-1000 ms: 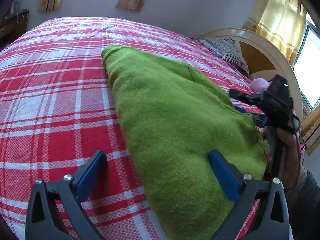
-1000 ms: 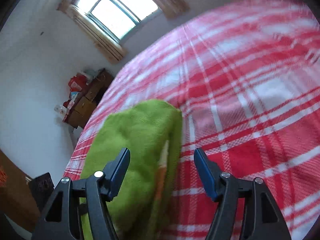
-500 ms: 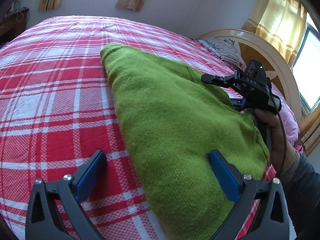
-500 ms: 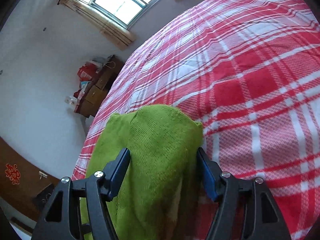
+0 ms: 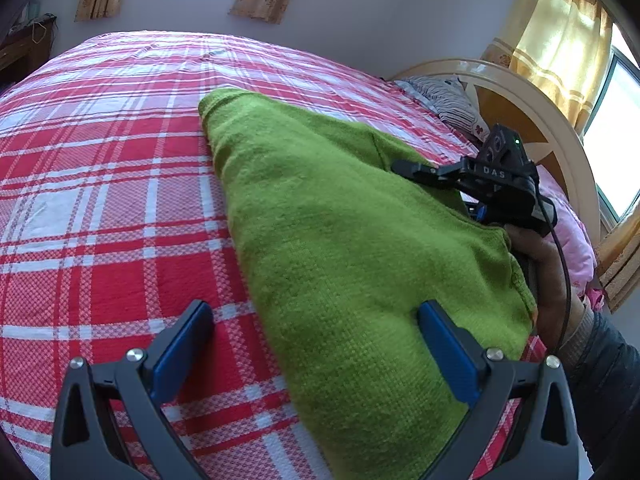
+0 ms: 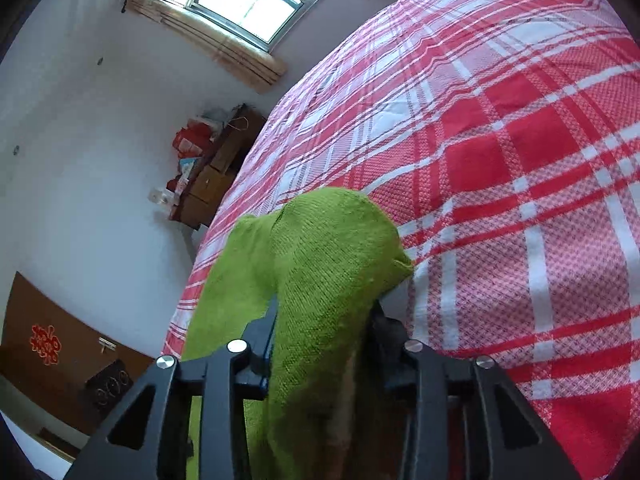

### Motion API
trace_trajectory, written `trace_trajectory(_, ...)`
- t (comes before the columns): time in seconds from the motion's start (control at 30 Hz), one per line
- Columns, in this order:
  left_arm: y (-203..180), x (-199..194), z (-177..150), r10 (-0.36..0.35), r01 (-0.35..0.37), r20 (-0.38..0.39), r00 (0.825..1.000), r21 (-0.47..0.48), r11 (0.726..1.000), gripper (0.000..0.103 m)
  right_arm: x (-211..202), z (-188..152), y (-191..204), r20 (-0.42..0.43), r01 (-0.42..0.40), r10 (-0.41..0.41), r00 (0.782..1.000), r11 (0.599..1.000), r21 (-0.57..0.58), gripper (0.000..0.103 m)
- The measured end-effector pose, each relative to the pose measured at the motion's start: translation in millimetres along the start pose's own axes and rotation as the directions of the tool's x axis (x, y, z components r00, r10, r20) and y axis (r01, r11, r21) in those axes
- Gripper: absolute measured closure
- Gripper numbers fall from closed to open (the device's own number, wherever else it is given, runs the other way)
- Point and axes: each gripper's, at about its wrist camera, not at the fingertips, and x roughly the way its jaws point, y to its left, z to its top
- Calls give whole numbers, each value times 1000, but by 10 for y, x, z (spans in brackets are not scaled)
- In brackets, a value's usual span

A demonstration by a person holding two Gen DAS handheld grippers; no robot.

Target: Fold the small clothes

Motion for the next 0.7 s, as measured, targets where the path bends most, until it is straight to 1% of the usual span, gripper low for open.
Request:
trace_trajectory(0.17, -18, -4, -8, 0, 0, 2, 1000, 3, 1000, 0, 22, -27, 42, 4, 22, -22, 1000, 1000, -23, 66)
trace_trajectory(0.27, -40, 5, -5, 3, -3, -1, 1000, 10, 1000, 0, 17, -61, 104, 13, 49, -49, 999, 997, -52, 66)
trace_trajectory(0.33, -59, 11, 0, 1, -1, -4, 1000, 15, 1000, 2, 15, -74, 119, 19, 59, -58, 998, 996, -64, 66)
trace_trajectory(0.37, -81, 16, 1, -21, 21, -8, 1000, 24, 999, 10, 16, -73, 116, 19, 58, -57, 998, 996, -64, 67)
trace_trajectory(0.4, -109, 17, 2, -39, 39, -12, 999, 33, 999, 22, 12, -76, 108, 21, 61, -59, 998, 996, -64, 67)
trace_trajectory(0.47, -170, 9, -9, -61, 62, -15, 998, 34, 998, 33, 18, -96, 152, 29, 83, -81, 996, 993, -82, 68)
trace_trajectory(0.53, -208, -10, -24, -55, 56, -10, 998, 30, 998, 38, -4, -131, 217, 49, 109, -104, 993, 988, -110, 69)
trace_trajectory(0.6, -229, -27, -31, -49, 49, -8, 999, 29, 998, 44, -38, -158, 280, 74, 120, -110, 991, 984, -135, 71)
trace_trajectory(0.63, -251, -45, -38, -41, 41, -3, 999, 31, 999, 46, -52, -168, 294, 80, 125, -114, 990, 982, -141, 71)
trace_trajectory(0.7, -282, -77, -41, -28, 27, 6, 1000, 46, 999, 53, -86, -188, 331, 96, 139, -125, 988, 977, -160, 71)
